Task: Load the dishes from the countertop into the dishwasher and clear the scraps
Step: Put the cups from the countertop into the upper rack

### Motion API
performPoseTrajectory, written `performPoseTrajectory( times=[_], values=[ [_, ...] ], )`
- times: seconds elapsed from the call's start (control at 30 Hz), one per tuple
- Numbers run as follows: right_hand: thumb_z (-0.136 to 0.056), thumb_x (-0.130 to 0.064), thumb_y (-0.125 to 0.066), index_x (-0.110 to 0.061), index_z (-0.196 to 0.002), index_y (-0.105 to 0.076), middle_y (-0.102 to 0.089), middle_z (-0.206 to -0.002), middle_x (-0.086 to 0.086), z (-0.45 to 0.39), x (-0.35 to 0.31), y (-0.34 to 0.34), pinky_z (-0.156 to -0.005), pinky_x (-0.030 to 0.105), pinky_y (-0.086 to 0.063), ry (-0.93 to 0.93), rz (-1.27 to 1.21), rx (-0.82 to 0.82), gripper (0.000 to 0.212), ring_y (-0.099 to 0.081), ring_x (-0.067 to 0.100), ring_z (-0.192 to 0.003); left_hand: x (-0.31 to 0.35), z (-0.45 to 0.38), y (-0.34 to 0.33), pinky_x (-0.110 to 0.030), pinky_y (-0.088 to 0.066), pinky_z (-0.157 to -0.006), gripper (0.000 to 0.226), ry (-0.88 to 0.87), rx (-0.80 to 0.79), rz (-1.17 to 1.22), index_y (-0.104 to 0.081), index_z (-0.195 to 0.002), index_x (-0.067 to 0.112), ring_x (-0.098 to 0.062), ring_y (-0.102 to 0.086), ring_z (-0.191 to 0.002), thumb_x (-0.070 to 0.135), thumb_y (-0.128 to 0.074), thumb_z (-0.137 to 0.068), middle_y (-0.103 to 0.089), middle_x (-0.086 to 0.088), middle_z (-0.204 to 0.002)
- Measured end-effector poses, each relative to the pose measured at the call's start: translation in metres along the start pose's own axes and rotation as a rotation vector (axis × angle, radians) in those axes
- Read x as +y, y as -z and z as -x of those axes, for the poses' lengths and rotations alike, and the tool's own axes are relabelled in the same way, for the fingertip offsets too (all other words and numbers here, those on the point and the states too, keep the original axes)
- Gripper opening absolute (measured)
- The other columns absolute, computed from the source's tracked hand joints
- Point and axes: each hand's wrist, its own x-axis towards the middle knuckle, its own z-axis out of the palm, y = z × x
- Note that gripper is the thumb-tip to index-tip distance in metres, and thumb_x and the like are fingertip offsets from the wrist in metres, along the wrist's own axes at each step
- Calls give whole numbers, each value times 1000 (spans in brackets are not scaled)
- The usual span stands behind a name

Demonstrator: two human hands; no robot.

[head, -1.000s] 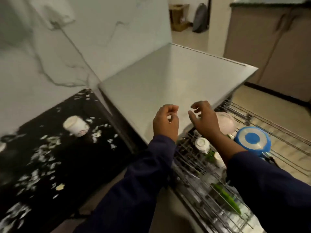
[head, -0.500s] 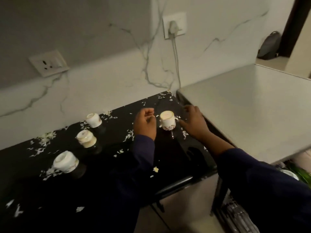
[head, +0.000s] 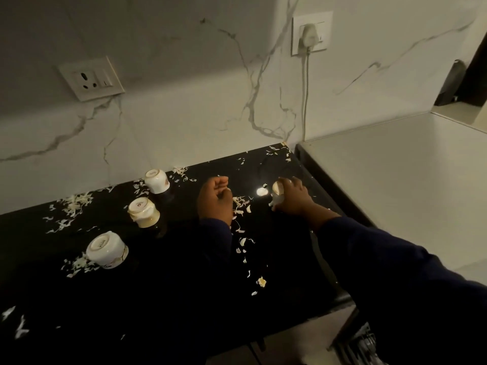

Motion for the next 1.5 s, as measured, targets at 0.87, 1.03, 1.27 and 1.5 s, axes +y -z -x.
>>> performPoseTrajectory(
  times=[0.87,1.03,1.27,1.5],
  values=[
    [-70,-30,-79,-15,-133,-35,-36,-131,10,151,109,77,-89,29,-42,-160,-262,510,78,-50,30,-113,59,124,-132,-4,-42,-66,19,-191,-488,210,-60,-99,10,-11,-56,-86,-1,-51,-85,-64,-7,-104],
    [-71,-27,-78,-14,-135,-35,-34,-132,11,203,179,113,-91,28,-40,-300,-295,606,79,-49,30,-114,87,179,-183,-7,-39,-68,21,-255,-609,212,-58,-92,19,-14,-57,-89,0,-51,-84,-64,-5,-104],
    [-77,-27,-73,-11,-140,-32,-28,-140,14,281,313,155,-102,31,-36,-491,-306,637,76,-41,30,-125,118,280,-280,6,-36,-60,20,-286,-706,191,-62,-95,10,-12,-54,-83,-1,-51,-83,-65,-6,-100],
    [-76,-35,-73,-9,-137,-34,-29,-135,13,338,439,130,-96,36,-40,-665,-255,467,77,-43,32,-118,107,370,-365,-6,-44,-67,20,-201,-779,63,-63,-96,8,-16,-56,-80,-1,-51,-83,-66,-8,-95]
  ],
)
